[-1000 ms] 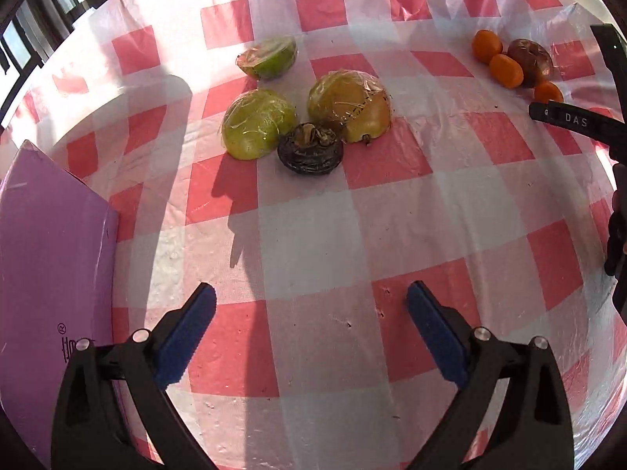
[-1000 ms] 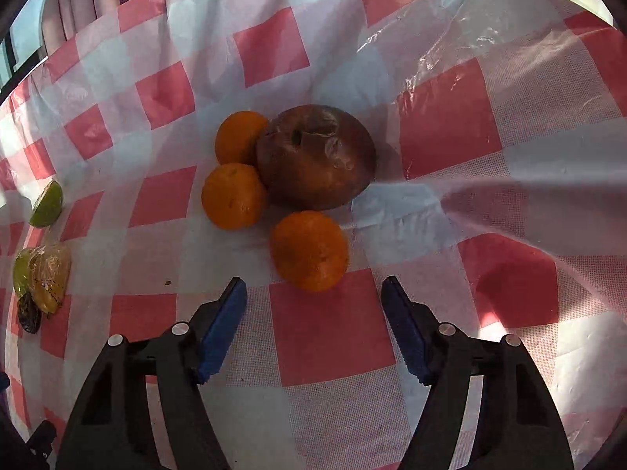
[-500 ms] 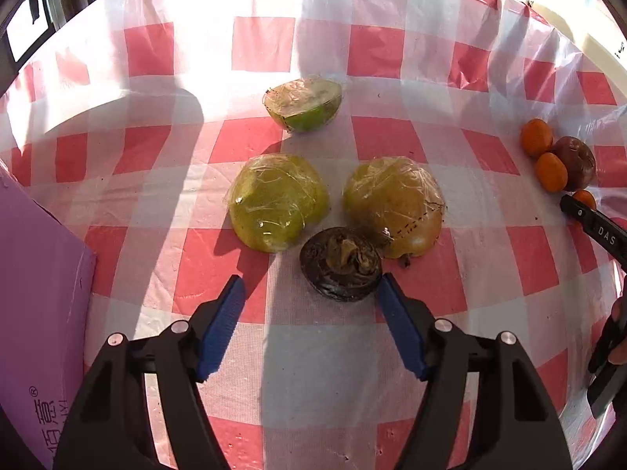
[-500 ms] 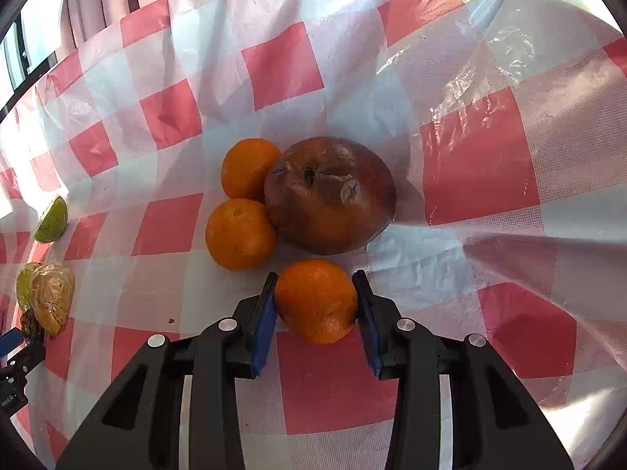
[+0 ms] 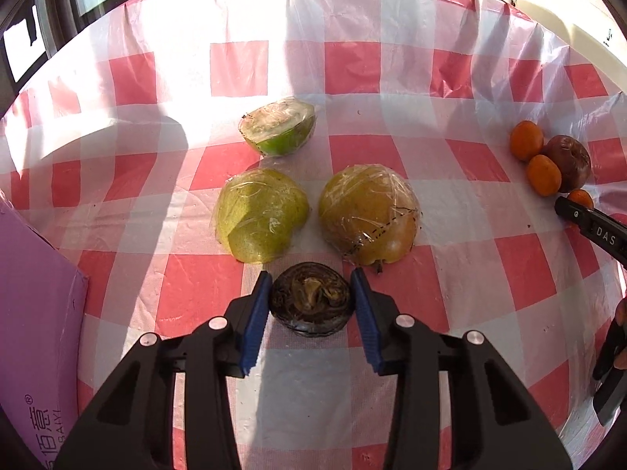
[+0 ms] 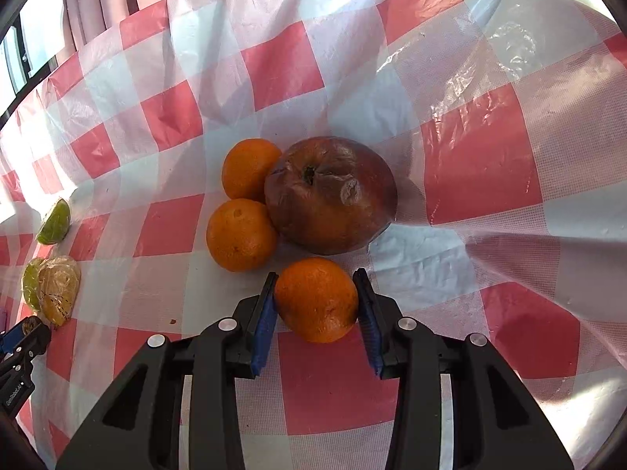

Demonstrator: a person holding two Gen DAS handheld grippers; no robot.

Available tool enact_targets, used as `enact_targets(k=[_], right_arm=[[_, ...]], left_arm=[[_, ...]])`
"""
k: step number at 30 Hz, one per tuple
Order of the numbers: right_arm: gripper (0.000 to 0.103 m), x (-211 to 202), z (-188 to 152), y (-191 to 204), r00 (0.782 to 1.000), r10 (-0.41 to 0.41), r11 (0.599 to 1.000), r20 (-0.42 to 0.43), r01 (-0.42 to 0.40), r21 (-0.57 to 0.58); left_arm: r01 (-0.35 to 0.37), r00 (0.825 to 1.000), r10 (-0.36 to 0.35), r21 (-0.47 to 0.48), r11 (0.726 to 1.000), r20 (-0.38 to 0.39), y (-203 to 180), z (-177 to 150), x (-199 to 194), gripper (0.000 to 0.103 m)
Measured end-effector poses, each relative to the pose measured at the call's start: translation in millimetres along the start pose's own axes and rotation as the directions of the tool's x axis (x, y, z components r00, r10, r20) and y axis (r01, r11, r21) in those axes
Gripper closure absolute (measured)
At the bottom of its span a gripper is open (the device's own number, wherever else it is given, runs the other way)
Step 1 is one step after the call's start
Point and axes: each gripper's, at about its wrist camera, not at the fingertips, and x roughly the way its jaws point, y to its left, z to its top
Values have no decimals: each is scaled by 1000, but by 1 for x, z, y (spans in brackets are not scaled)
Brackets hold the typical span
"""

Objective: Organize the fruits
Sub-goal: 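Carry the orange and the dark fruit over the white box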

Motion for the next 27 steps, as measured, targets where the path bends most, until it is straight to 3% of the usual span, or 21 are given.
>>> enact_targets(k=[7,21,27], right_arm=[[63,2,1,0,1000,-3,1000,-1,3,-4],[65,-1,0,15,999,-49,998,-9,49,-35],[66,-36,-34,29,998,-3,1000,-67,3,-3]], left_arm=[[30,999,-29,17,999,-37,-1,-17,-20,62],[120,990,-111,110,987,-85,-1,-95,-95,62],[158,985,-147,133,978,-92,20,-108,-120,62]])
